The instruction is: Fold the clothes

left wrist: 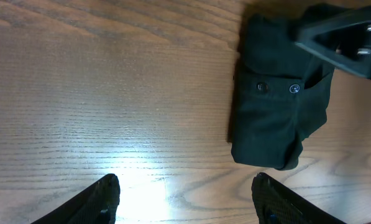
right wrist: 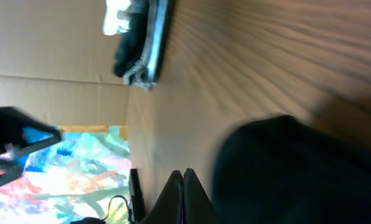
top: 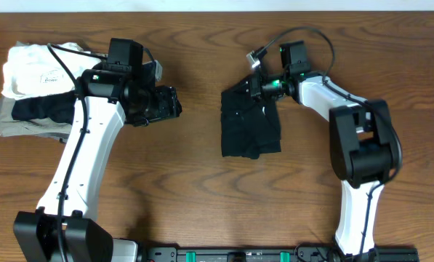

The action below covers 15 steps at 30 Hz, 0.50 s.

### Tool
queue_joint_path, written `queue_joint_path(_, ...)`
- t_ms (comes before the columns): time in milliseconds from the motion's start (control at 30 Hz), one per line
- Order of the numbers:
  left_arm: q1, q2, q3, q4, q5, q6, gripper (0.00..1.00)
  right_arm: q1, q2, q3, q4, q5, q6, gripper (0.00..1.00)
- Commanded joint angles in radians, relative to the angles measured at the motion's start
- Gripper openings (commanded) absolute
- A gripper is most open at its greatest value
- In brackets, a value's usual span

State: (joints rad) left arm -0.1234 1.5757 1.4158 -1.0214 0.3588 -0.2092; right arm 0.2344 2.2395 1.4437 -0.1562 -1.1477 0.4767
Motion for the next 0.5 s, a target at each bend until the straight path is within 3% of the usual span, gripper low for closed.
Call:
queue_joint_path(0,0.003,0.007,-0.005,-0.002,-0.013,0.01,0.7,-0.016,0.077,-0.002,0.009,0.041,0.024,0.01)
queue_joint_path(233,0.003,0.007,-0.005,-0.002,-0.013,0.01,0.7,-0.081,0.103,0.002,0.034,0.067,0.024,0.01)
queue_joint_path(467,0.003,0.007,-0.005,-0.002,-0.013,0.01,0.7,-0.132,-0.057,0.016,0.015,0.043,0.024,0.01)
